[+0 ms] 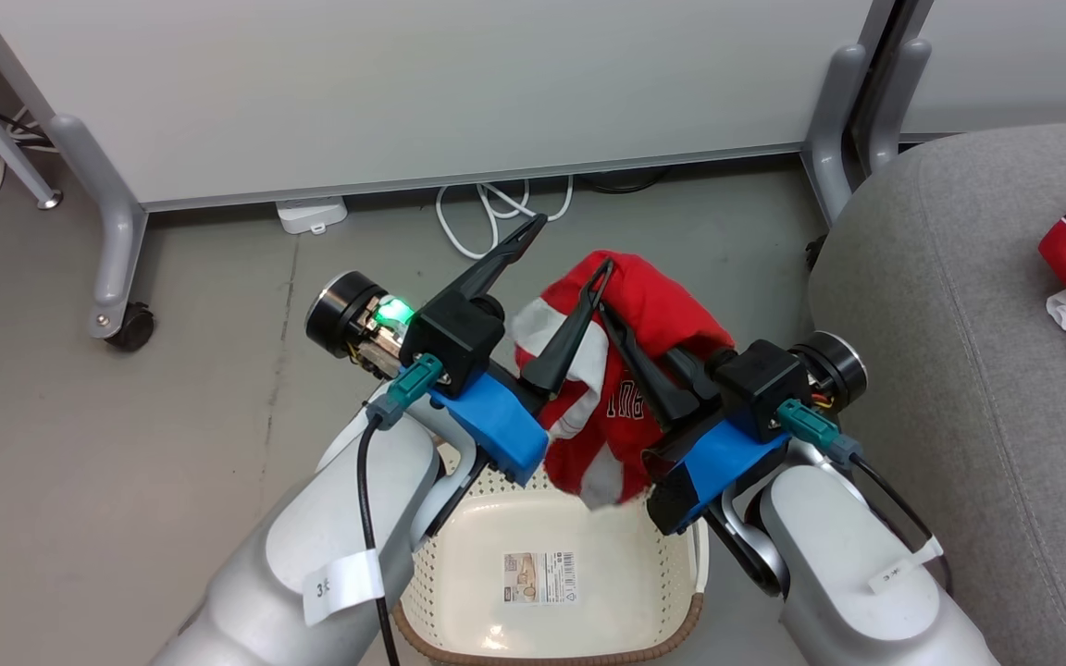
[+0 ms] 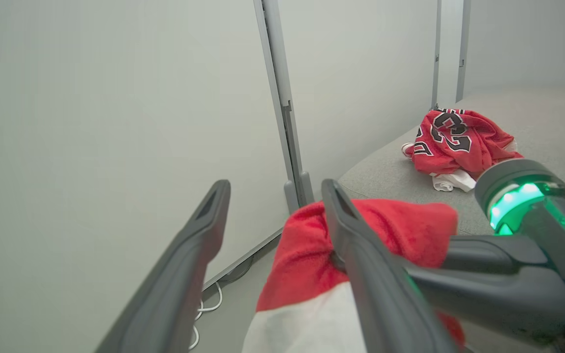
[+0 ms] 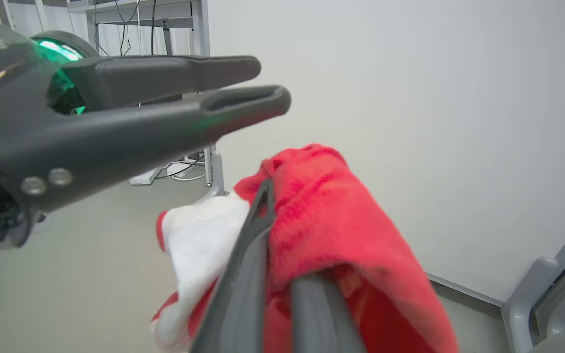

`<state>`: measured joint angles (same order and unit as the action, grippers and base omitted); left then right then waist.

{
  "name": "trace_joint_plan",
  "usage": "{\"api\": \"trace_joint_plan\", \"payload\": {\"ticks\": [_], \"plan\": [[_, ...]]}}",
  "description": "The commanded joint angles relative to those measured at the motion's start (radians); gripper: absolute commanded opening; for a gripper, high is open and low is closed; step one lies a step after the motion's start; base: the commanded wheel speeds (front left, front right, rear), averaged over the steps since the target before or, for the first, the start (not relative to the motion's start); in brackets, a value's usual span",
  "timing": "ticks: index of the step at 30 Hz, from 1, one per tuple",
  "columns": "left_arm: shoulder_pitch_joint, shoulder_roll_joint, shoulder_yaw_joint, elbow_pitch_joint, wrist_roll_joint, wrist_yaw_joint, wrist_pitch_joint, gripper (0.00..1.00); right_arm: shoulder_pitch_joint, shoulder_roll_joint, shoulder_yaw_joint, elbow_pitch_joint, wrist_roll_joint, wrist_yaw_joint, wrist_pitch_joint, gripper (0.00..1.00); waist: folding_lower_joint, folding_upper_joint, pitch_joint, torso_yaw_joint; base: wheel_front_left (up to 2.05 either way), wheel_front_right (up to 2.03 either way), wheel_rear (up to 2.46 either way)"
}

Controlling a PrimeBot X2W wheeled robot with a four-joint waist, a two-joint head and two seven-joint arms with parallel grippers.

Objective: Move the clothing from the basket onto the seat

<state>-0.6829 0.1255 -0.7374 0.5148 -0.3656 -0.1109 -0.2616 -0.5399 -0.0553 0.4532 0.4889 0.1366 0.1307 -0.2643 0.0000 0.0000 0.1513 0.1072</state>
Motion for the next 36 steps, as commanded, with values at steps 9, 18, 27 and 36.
{"api": "trace_joint_plan", "payload": {"ticks": [9, 18, 27, 36], "plan": [[0.012, 0.0, 0.016, -0.001, 0.017, -0.004, -0.005, 1.0, 0.013, 0.004, -0.025, -0.011, 0.007, 0.0, 0.0, 0.0, 0.0, 0.0, 0.004, -0.008, 0.0, 0.0, 0.0], [0.012, 0.012, 0.031, -0.017, 0.034, 0.002, -0.005, 1.0, -0.008, -0.004, -0.099, -0.046, -0.008, 0.0, 0.0, 0.0, 0.0, 0.0, 0.048, -0.06, 0.0, 0.0, 0.0], [0.018, 0.02, 0.025, -0.03, 0.051, -0.003, -0.005, 1.0, 0.01, -0.027, -0.2, -0.112, -0.02, 0.0, 0.0, 0.0, 0.0, 0.0, 0.095, -0.149, 0.0, 0.0, 0.0], [0.027, 0.025, -0.001, -0.034, 0.064, -0.009, -0.005, 1.0, 0.067, -0.046, -0.278, -0.194, -0.032, 0.0, 0.0, 0.0, 0.0, 0.0, 0.13, -0.255, 0.0, 0.0, 0.0]]}}
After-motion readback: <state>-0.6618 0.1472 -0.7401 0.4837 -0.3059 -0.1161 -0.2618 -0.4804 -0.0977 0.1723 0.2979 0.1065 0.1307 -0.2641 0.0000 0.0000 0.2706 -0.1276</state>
